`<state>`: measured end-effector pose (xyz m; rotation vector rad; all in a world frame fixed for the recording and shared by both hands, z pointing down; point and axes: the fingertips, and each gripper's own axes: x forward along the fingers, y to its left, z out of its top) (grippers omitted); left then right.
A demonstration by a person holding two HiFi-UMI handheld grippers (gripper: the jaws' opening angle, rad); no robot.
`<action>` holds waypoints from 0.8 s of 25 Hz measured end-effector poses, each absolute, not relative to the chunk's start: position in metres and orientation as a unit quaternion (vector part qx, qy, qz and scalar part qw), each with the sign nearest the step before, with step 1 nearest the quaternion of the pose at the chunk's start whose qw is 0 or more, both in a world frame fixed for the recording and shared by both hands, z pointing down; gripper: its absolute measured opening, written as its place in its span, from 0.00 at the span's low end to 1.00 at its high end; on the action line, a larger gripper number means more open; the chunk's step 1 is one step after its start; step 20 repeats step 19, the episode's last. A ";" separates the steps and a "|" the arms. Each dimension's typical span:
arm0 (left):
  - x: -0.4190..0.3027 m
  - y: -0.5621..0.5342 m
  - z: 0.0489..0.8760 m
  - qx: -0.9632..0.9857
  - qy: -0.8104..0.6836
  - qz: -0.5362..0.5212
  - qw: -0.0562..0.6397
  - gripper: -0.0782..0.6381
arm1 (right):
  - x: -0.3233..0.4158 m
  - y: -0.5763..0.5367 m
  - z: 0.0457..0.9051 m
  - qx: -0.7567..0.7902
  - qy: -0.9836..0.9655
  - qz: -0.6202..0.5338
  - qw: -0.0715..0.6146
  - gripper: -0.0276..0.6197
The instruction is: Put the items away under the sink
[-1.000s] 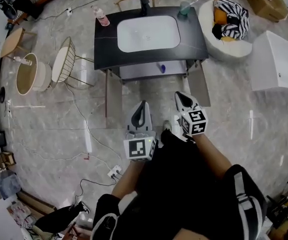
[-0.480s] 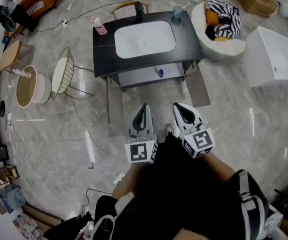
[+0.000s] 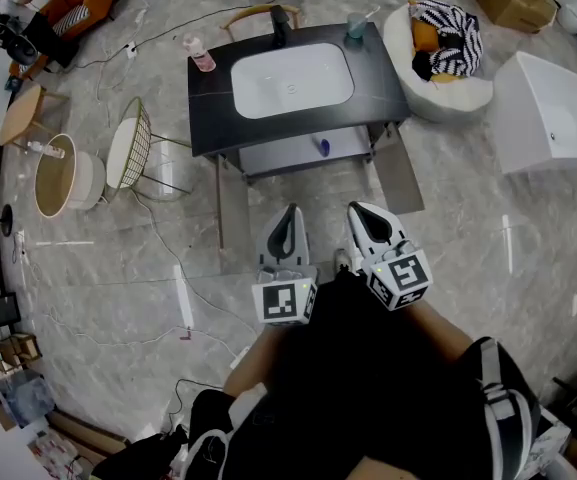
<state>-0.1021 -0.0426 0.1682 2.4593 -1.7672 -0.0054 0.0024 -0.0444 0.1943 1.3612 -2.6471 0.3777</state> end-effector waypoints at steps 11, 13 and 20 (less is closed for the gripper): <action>-0.103 -0.037 0.165 0.808 -0.585 -0.025 0.070 0.13 | 0.001 -0.037 0.197 0.459 -0.878 0.119 0.070 0.06; -0.104 -0.036 0.166 0.809 -0.583 -0.024 0.069 0.13 | 0.000 -0.036 0.197 0.460 -0.877 0.119 0.068 0.06; -0.103 -0.031 0.172 0.819 -0.571 -0.001 0.062 0.13 | -0.001 -0.032 0.199 0.463 -0.875 0.120 0.068 0.06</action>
